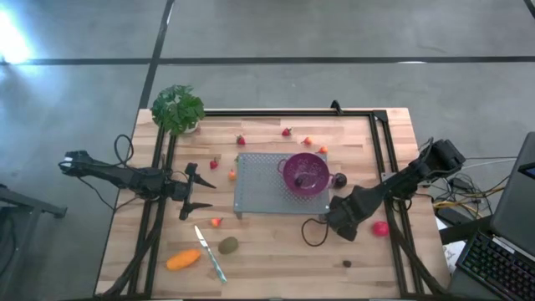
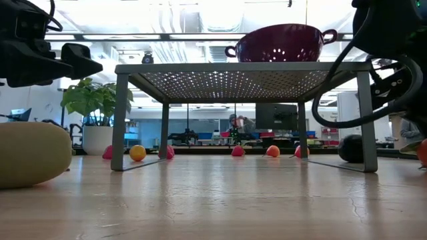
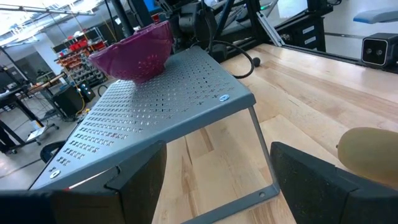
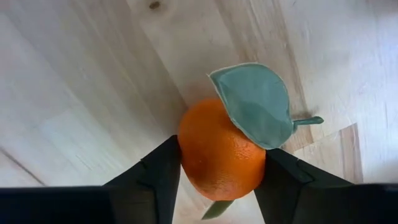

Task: Pick & Place Fruit
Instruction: Put the orange in the purple strainer bowl on the shelf

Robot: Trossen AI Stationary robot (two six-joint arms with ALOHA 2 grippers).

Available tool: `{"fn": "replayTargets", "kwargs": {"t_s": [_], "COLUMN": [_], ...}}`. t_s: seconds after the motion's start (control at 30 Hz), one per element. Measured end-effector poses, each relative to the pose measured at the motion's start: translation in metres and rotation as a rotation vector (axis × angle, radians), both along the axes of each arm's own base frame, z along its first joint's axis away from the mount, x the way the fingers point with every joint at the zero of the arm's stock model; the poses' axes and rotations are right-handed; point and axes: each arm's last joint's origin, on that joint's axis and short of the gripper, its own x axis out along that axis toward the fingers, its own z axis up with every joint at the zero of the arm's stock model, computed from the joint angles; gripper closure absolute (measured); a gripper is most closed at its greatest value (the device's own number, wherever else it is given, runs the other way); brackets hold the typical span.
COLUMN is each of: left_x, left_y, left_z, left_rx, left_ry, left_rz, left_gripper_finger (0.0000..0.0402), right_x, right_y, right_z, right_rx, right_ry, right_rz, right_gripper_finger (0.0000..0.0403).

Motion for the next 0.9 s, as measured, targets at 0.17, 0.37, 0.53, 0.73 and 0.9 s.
{"fn": "replayTargets", "kwargs": {"t_s": [0.17, 0.37, 0.53, 0.73, 0.9], "left_x": [0.0, 0.0, 0.0, 0.0, 0.0], "left_y": [0.0, 0.0, 0.0, 0.0, 0.0], "left_z": [0.0, 0.0, 0.0, 0.0, 0.0], "left_rx": [0.0, 0.0, 0.0, 0.0, 0.0], "left_ry": [0.0, 0.0, -0.001, 0.0, 0.0], "left_rz": [0.0, 0.0, 0.0, 0.0, 0.0], "left_gripper_finger": [0.011, 0.011, 0.011, 0.011, 0.011], "right_x": [-0.001, -0.003, -0.008, -0.014, -0.021], "right_y": [0.001, 0.001, -0.001, -0.003, -0.005], "right_z": [0.001, 0.006, 0.017, 0.034, 0.052], "right_rx": [0.027, 0.074, 0.088, 0.126, 0.165], "right_ry": [0.009, 0.017, -0.009, -0.091, -0.177], "right_rz": [0.005, 0.001, -0.015, -0.014, -0.049], "right_gripper_finger": [0.0254, 0.0252, 0.0257, 0.0254, 0.0252]}}
